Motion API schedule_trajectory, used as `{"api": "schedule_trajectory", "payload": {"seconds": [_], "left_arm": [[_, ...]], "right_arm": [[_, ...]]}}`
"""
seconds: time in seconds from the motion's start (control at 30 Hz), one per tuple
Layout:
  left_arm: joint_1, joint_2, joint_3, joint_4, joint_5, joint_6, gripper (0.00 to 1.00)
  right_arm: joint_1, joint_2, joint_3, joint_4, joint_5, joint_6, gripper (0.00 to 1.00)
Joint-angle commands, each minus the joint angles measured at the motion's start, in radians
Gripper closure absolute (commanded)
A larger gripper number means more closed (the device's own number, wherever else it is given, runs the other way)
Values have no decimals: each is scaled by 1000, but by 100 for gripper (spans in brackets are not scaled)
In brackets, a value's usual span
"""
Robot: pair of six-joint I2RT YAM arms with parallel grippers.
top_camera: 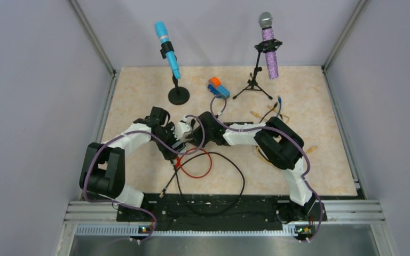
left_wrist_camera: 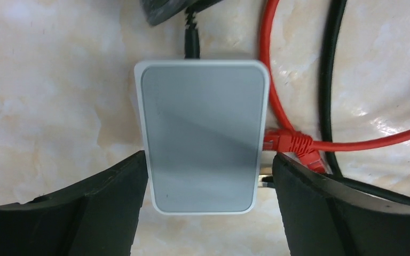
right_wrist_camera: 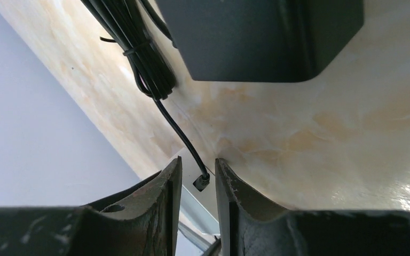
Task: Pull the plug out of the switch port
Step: Pull the connector from the switch port.
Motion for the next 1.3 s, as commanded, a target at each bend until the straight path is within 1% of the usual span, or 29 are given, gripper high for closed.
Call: {"api": "schedule_trajectory", "payload": {"seconds": [0.0,0.1,0.2,0.27,0.5,0.7,0.77,0.97,1.1,1.13,1.17,1.2,1.27], "left_arm": [[68,-47,-75,107,2,-35,12],[88,-60,-85,114,-4,-33,15],[89,-71,-108,131,4,-34,18],[89,-71,-116,136,15,-38,20],[90,-80,-111,139,33,-53,35],[92,-95,-116,157,39,-64,46],[92,-92,-112,153,43,-63,48],[92,-88,-104,151,50,-66,53],[92,-77,-94,153,50,-76,57],[92,-74,-88,153,49,-80,58],[92,-72,-87,152,51,-85,59],[92,-71,-84,152,53,-85,60],[92,-71,-83,147,58,-82,61]], "right_arm": [[3,33,-43,-2,-48,31,70],[2,39,-36,-2,-60,56,70],[3,43,-41,23,-65,96,71],[9,47,-30,9,-52,107,71],[15,64,-25,46,-51,178,71],[22,107,47,10,-82,193,73],[27,109,64,-49,-56,182,73],[37,125,67,-50,-40,182,74],[46,141,105,-64,-46,174,78],[50,141,111,-64,-39,169,81],[52,143,115,-63,-31,163,88],[54,143,118,-62,-24,159,91],[53,143,112,-60,-16,164,92]]}}
